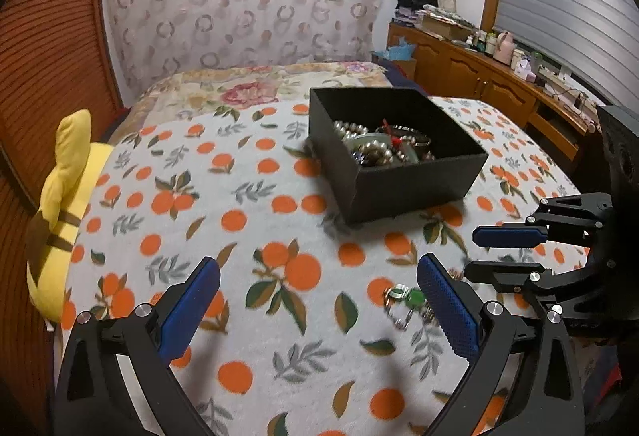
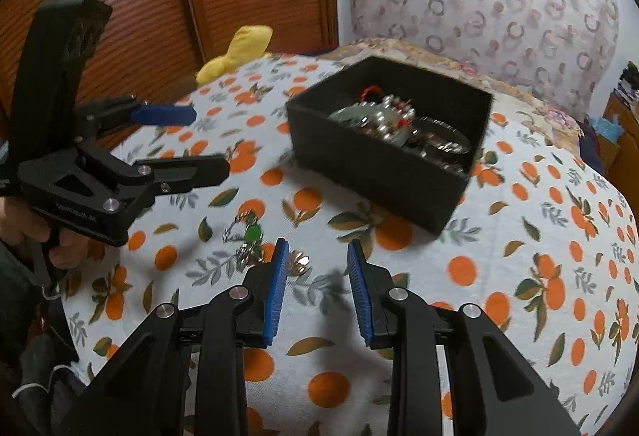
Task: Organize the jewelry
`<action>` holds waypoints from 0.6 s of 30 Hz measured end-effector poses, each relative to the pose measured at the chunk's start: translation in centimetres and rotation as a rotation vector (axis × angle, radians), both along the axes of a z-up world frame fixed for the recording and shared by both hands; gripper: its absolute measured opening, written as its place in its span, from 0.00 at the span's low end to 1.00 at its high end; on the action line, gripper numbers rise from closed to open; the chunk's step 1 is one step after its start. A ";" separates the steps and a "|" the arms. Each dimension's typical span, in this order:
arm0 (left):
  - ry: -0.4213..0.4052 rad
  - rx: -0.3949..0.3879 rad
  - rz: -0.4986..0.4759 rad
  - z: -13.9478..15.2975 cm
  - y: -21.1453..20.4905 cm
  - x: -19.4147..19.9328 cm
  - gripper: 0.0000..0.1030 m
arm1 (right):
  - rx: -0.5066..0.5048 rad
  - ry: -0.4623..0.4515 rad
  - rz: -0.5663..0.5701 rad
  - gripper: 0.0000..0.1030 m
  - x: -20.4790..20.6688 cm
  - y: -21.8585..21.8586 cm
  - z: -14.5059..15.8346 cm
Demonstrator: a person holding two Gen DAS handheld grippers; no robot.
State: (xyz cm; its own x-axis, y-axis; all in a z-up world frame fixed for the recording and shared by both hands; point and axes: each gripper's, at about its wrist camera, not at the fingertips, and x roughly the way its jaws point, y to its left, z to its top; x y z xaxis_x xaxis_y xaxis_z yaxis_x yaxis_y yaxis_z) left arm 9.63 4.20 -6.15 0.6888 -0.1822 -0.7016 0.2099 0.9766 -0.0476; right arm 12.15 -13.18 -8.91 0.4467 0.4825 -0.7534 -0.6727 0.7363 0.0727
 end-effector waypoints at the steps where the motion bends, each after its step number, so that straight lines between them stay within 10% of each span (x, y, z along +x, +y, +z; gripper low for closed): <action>1: 0.003 -0.001 0.002 -0.1 0.2 -0.2 0.93 | -0.002 0.007 0.008 0.32 -0.2 0.3 -0.2; 18: 0.022 -0.023 0.006 -1.3 1.0 -2.2 0.93 | -0.068 -0.008 0.043 0.16 -0.6 1.5 -1.1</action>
